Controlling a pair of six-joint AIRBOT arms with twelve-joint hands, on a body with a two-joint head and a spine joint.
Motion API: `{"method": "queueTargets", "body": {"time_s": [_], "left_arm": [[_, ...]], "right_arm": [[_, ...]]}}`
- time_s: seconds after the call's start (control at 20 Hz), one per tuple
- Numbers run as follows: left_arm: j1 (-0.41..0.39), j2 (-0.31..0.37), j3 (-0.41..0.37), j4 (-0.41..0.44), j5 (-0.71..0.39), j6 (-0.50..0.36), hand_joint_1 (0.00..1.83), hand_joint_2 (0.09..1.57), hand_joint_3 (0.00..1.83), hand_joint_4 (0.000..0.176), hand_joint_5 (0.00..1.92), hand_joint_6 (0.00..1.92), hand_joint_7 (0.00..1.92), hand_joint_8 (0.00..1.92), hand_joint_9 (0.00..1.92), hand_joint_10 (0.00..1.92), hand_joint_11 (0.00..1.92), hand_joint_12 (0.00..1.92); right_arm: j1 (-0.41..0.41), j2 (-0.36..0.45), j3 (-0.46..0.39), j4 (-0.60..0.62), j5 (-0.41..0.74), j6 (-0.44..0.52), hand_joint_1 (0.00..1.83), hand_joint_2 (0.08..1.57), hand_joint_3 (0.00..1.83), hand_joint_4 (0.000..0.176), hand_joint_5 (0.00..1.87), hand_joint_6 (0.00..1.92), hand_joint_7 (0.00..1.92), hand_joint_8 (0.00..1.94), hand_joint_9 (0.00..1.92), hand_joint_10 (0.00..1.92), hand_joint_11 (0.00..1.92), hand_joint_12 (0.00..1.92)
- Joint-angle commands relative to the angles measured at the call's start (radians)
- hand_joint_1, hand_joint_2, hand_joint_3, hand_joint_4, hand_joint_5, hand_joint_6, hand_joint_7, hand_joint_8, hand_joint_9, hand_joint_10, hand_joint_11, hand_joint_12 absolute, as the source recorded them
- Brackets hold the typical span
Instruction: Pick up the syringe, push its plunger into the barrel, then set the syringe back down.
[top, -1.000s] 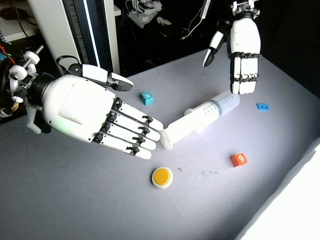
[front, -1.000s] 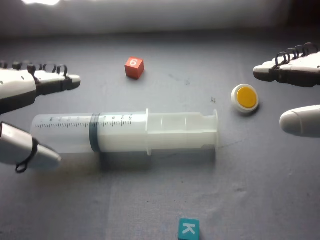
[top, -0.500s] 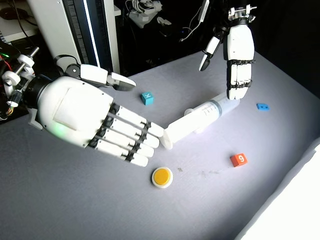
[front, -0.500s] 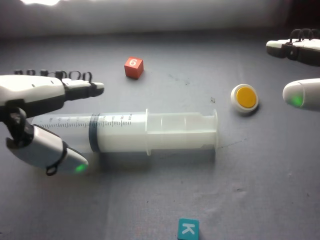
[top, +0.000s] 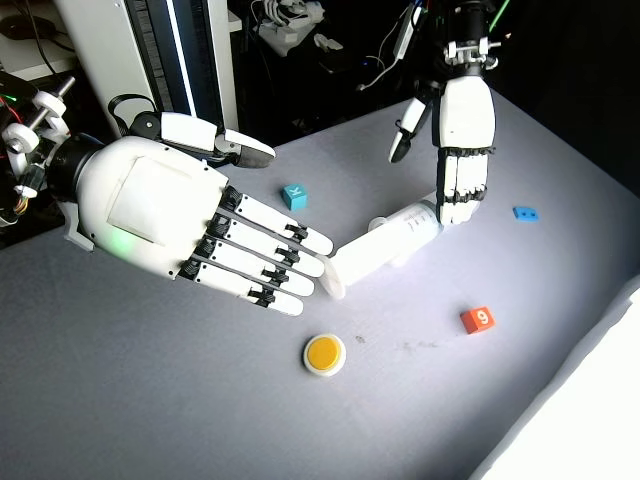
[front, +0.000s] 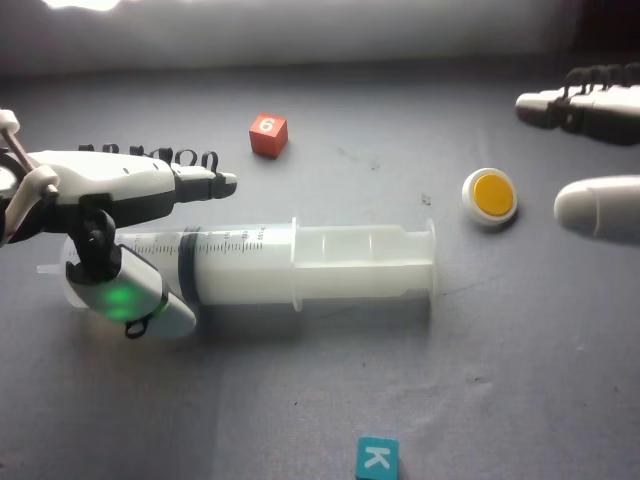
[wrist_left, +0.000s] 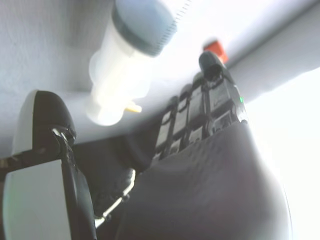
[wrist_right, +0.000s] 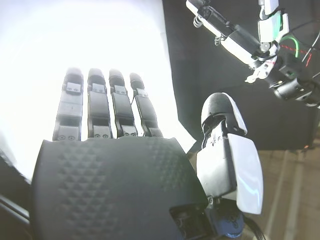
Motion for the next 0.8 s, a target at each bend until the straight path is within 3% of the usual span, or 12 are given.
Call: {"method": "queueTargets", "body": {"time_s": [0.0, 0.2, 0.3, 0.35, 0.45, 0.65, 0.75], "left_arm": [[-0.006, -0.006, 0.008, 0.021, -0.016, -0.003, 0.97, 1.02, 0.00, 0.000, 0.00, 0.00, 0.00, 0.00, 0.00, 0.00, 0.00, 0.40], [-0.001, -0.036, 0.035, 0.021, 0.007, -0.003, 0.94, 1.03, 0.00, 0.000, 0.00, 0.00, 0.00, 0.00, 0.00, 0.00, 0.00, 0.29], [0.000, -0.049, 0.045, 0.021, 0.015, -0.010, 0.93, 1.01, 0.00, 0.000, 0.00, 0.00, 0.00, 0.00, 0.01, 0.00, 0.00, 0.37], [0.000, -0.054, 0.047, 0.021, 0.020, -0.014, 0.93, 1.00, 0.00, 0.000, 0.00, 0.00, 0.00, 0.00, 0.03, 0.01, 0.00, 0.42], [0.004, -0.063, 0.050, 0.021, 0.026, -0.017, 0.91, 1.01, 0.00, 0.000, 0.00, 0.00, 0.00, 0.00, 0.02, 0.00, 0.00, 0.39], [0.014, -0.080, 0.052, 0.021, 0.039, -0.017, 0.93, 1.01, 0.00, 0.000, 0.07, 0.01, 0.07, 0.01, 0.11, 0.02, 0.00, 0.56], [0.020, -0.086, 0.054, 0.023, 0.040, -0.017, 0.89, 1.02, 0.00, 0.000, 0.07, 0.01, 0.08, 0.01, 0.12, 0.01, 0.00, 0.56]], "right_arm": [[0.000, 0.008, -0.003, 0.013, 0.128, 0.000, 0.00, 1.22, 0.00, 0.000, 0.12, 0.01, 0.11, 0.01, 0.08, 0.01, 0.04, 0.04], [-0.016, 0.014, -0.011, 0.015, 0.144, 0.001, 0.00, 1.21, 0.00, 0.000, 0.12, 0.00, 0.11, 0.01, 0.10, 0.01, 0.06, 0.05], [-0.020, 0.018, -0.014, 0.015, 0.139, -0.003, 0.00, 1.22, 0.00, 0.000, 0.13, 0.01, 0.12, 0.01, 0.10, 0.01, 0.06, 0.06], [-0.020, 0.019, -0.016, 0.015, 0.138, -0.006, 0.00, 1.23, 0.00, 0.000, 0.16, 0.01, 0.14, 0.00, 0.11, 0.00, 0.01, 0.18], [-0.016, 0.019, -0.016, 0.016, 0.139, -0.009, 0.02, 1.23, 0.00, 0.000, 0.15, 0.00, 0.13, 0.00, 0.11, 0.00, 0.00, 0.21], [-0.017, 0.024, -0.045, 0.214, 0.221, -0.006, 0.09, 1.22, 0.00, 0.000, 0.19, 0.00, 0.17, 0.01, 0.15, 0.01, 0.00, 0.31], [-0.019, 0.027, -0.065, 0.268, 0.252, 0.019, 0.08, 1.23, 0.00, 0.000, 0.18, 0.00, 0.15, 0.00, 0.13, 0.00, 0.00, 0.29]]}}
